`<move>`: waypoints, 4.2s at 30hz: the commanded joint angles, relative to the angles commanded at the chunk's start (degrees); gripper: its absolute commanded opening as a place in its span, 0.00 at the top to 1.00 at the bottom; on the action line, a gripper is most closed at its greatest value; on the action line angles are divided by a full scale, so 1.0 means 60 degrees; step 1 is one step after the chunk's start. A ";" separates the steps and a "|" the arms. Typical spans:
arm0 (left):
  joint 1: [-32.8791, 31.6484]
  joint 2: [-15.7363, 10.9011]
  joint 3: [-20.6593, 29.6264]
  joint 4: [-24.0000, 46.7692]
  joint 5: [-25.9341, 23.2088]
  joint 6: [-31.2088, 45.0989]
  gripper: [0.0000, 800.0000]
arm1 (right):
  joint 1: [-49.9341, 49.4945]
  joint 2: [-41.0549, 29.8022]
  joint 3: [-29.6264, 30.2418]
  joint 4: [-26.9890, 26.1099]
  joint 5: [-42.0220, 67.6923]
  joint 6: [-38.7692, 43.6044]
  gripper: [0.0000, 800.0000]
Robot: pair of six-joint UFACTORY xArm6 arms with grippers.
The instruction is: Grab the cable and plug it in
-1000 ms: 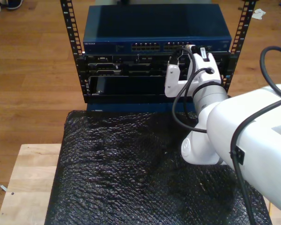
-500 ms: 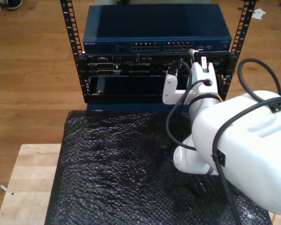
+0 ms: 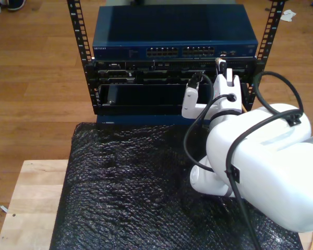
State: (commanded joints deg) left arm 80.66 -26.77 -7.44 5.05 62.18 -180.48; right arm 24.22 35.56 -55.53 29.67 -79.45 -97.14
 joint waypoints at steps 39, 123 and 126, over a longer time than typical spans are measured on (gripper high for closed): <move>0.0000 0.0000 0.0000 0.0000 0.0000 0.0000 0.00 | -0.0044 0.1201 -0.1626 -0.0015 -0.0015 -0.0278 1.00; 0.0000 0.0000 0.0000 0.0000 0.0000 0.0000 0.00 | -0.0220 0.1641 -0.2432 -0.0073 0.0073 -0.0557 1.00; 0.0000 0.0000 0.0000 0.0000 0.0000 0.0000 0.00 | -0.0278 0.1685 -0.2447 -0.0073 0.0073 -0.0557 1.00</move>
State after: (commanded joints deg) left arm 80.66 -26.77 -7.44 5.05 62.18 -180.48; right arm 22.55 45.67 -70.21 29.23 -79.01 -100.48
